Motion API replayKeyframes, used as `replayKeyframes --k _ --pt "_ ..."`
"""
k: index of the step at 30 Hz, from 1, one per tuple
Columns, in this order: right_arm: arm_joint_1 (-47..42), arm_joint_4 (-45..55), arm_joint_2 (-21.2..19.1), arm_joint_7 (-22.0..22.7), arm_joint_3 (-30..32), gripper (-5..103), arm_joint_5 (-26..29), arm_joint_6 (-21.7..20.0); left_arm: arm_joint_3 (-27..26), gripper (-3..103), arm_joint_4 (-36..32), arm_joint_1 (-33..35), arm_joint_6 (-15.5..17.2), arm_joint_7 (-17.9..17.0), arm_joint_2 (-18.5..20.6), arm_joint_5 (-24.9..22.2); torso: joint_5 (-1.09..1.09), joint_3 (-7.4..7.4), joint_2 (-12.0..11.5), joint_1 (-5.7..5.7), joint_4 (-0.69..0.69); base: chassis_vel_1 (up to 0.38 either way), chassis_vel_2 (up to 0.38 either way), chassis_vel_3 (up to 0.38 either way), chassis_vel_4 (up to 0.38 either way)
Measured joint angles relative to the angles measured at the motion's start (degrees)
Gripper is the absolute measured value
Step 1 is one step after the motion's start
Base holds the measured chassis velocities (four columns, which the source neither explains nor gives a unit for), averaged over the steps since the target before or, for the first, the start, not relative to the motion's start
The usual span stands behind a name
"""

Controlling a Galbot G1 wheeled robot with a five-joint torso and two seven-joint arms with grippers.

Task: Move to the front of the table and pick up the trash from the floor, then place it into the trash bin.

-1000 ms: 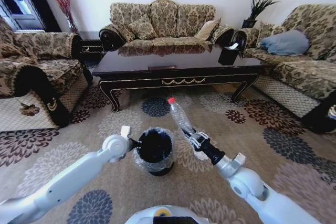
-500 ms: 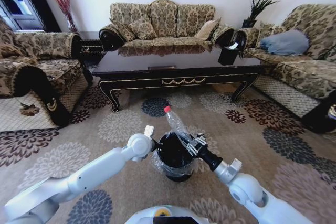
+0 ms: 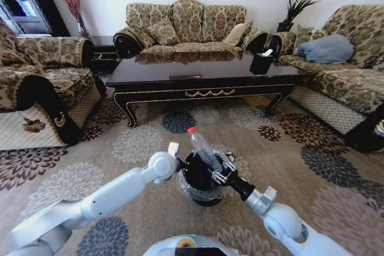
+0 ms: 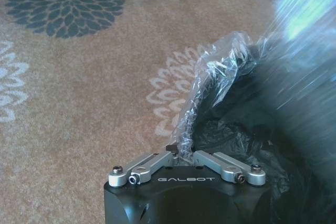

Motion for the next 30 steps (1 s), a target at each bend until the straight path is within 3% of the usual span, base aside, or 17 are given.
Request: replayKeyframes --k 9,15,21,24,30 --pt "-0.7 0.0 0.3 -0.3 0.2 99 -0.6 0.1 -1.6 0 0.1 2.2 0.0 0.2 1.2 0.3 -0.01 0.0 0.0 0.0 0.01 0.0 0.0 0.0 0.0" --pt "0.9 0.0 0.5 0.2 0.5 100 0.2 0.1 -5.8 0 0.0 6.4 0.0 1.0 3.9 1.3 -0.02 0.0 0.0 0.0 0.01 0.0 0.0 0.0 0.0" --pt "3.2 -1.7 0.9 1.4 0.8 100 2.3 0.0 -12.9 0 0.5 10.9 0.0 2.3 6.8 1.6 -0.02 0.0 0.0 0.0 0.01 0.0 0.0 0.0 0.0" --pt "6.3 -7.1 1.6 4.3 1.0 100 6.1 -0.6 -23.0 0 2.4 16.4 0.0 3.1 9.1 2.3 -0.02 0.0 0.0 0.0 0.03 0.0 0.0 0.0 0.0" --pt "8.9 -16.6 1.7 5.0 1.9 100 8.6 -0.7 -31.2 0 2.3 23.1 0.0 5.2 12.2 3.3 -0.02 0.0 0.0 0.0 0.02 0.0 0.0 0.0 0.0"
